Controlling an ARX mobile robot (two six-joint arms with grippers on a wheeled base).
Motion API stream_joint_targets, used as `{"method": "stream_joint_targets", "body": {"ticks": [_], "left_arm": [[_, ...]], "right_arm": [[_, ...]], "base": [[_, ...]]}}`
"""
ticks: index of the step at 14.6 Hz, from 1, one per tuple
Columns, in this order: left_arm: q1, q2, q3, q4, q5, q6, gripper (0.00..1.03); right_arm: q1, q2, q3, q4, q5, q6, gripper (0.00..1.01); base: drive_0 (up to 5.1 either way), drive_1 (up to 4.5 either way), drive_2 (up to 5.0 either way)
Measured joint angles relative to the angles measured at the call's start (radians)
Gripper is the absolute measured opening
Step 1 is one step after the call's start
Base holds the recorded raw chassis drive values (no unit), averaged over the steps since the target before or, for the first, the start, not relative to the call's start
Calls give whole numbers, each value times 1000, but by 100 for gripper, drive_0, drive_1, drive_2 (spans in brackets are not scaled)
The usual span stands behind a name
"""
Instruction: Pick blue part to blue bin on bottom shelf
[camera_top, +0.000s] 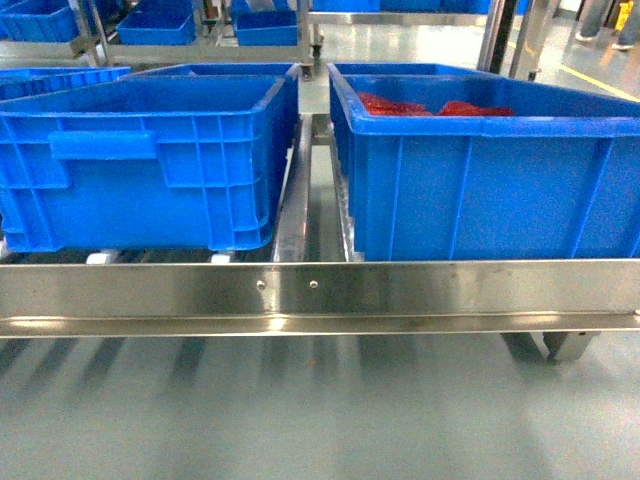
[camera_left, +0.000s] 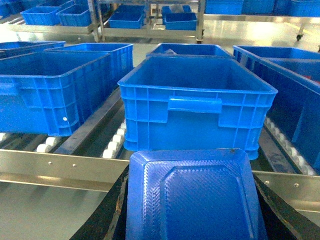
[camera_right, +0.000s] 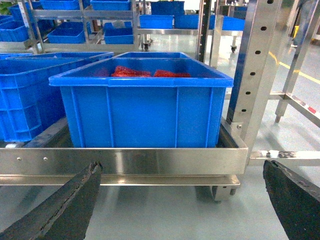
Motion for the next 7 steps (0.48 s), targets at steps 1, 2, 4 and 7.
{"method": "stream_joint_targets", "body": {"ticks": [1, 2, 4, 7], "left_arm": [[0, 0, 0, 0, 0, 0, 44], [0, 0, 0, 0, 0, 0, 44], [0, 0, 0, 0, 0, 0, 44], [0, 0, 0, 0, 0, 0, 44]], "right_arm": [[0, 0, 0, 0, 0, 0, 98], [0, 0, 0, 0, 0, 0, 98], [0, 0, 0, 0, 0, 0, 98], [0, 0, 0, 0, 0, 0, 98]], "base": [[0, 0, 0], [0, 0, 0], [0, 0, 0], [0, 0, 0]]}}
